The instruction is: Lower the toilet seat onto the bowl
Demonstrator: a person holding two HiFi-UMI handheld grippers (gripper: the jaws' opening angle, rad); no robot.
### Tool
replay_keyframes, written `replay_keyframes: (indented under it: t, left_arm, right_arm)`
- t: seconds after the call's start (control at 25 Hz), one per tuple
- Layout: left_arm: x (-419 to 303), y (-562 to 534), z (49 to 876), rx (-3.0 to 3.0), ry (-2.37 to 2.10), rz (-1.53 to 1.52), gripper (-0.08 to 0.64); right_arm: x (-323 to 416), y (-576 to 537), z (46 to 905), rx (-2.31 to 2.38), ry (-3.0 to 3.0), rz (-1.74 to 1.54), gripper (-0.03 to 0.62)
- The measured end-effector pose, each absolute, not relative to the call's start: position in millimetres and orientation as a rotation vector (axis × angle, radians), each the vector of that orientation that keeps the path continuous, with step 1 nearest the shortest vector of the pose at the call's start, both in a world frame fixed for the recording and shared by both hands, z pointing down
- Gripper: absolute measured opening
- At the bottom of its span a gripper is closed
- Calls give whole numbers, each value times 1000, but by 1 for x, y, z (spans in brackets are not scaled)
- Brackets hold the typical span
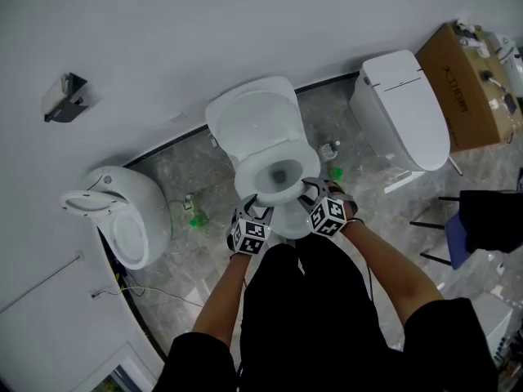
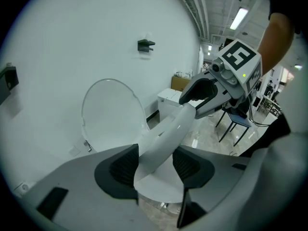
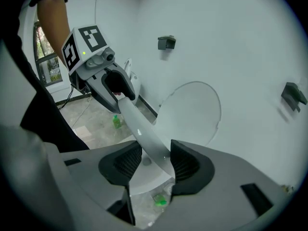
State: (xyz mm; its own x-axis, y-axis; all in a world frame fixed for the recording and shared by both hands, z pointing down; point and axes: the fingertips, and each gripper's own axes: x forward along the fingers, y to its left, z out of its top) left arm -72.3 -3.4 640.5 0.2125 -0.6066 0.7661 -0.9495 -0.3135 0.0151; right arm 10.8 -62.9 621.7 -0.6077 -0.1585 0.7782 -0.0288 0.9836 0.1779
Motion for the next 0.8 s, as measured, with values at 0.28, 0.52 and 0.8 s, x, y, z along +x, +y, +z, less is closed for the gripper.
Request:
replay_keyframes:
  t: [0.28, 0.52, 0.8]
  left_arm:
    - [-51, 26, 661, 2032, -1353, 999, 238]
    - [-38, 42, 674, 2071, -1349, 1012, 245]
    - [-21, 60, 689, 2097, -1314, 1008, 258]
  right_arm:
    - [32, -33, 644, 150, -2104, -226, 187]
    - [44, -17, 659, 157, -2081, -257, 190]
    - [60, 0, 676, 162, -2064, -291, 195]
